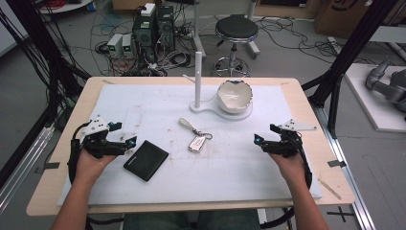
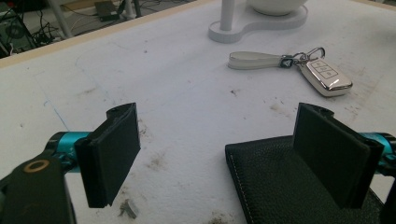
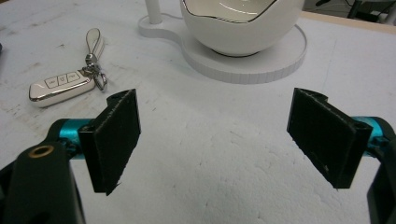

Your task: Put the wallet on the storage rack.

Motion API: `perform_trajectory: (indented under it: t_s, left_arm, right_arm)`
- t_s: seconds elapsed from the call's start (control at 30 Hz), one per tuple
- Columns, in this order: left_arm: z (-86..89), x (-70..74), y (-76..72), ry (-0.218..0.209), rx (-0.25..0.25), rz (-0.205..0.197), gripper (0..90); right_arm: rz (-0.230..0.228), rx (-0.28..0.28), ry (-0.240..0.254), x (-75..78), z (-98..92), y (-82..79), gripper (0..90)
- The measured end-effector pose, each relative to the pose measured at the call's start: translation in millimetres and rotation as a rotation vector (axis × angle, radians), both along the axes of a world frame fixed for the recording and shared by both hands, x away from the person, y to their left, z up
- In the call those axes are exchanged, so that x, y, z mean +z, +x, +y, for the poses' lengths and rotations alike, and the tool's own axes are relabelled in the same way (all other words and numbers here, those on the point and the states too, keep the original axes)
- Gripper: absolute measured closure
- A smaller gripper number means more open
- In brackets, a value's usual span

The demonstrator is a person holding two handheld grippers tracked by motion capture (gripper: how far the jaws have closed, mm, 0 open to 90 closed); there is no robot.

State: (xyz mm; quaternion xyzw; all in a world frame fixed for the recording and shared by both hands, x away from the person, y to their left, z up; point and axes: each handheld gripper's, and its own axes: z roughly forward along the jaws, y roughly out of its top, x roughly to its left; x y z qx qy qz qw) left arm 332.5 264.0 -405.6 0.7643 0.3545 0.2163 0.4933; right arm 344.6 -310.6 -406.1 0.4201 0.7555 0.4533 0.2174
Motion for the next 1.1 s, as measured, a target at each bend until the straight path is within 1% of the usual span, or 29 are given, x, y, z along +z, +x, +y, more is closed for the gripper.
perform_trajectory:
  t_s: [0.07,0.27,0.33,0.5,0.53,0.6,0.77,0.9,1.03,1.07,1.1]
  left_arm:
    - [-0.1,0.2,-0.2,0.001,-0.002,0.000,15.3]
    - [-0.9,1.0,-1.7,0.002,-0.009,-0.001,15.3]
    - [-0.8,1.2,-2.0,0.004,-0.009,-0.002,15.3]
    - [0.0,2.1,-4.4,0.011,-0.011,-0.005,15.3]
    - [1.4,2.4,-6.5,0.019,-0.013,-0.005,15.3]
    - [3.2,2.4,-9.4,0.015,-0.011,-0.003,15.3]
    - [9.8,2.0,-16.6,0.018,-0.003,0.002,15.3]
    - [15.4,1.5,-22.7,0.024,0.008,0.001,15.3]
    - [19.7,1.7,-27.8,0.024,0.014,-0.001,15.3]
    - [21.0,1.8,-29.8,0.025,0.018,-0.001,15.3]
    - [22.4,2.0,-31.7,0.026,0.020,-0.003,15.3]
  right_arm:
    - [0.003,0.000,0.004,0.3,0.6,-0.5,17.5]
    - [-0.017,0.009,0.005,2.4,1.7,0.4,17.5]
    - [-0.018,0.010,0.007,2.7,2.5,0.6,17.5]
    - [-0.022,0.036,0.007,4.2,8.7,2.4,17.5]
    - [-0.028,0.044,0.006,5.0,12.4,4.4,17.5]
    - [-0.025,0.060,0.016,6.1,16.8,6.8,17.5]
    - [-0.026,0.097,0.016,8.4,32.6,14.2,17.5]
    - [-0.030,0.133,0.012,10.7,48.5,19.7,17.5]
    - [-0.024,0.169,0.015,13.5,67.4,25.8,17.5]
    - [-0.024,0.169,0.015,13.5,67.4,25.8,17.5]
    - [-0.014,0.186,0.015,14.7,78.3,29.0,17.5]
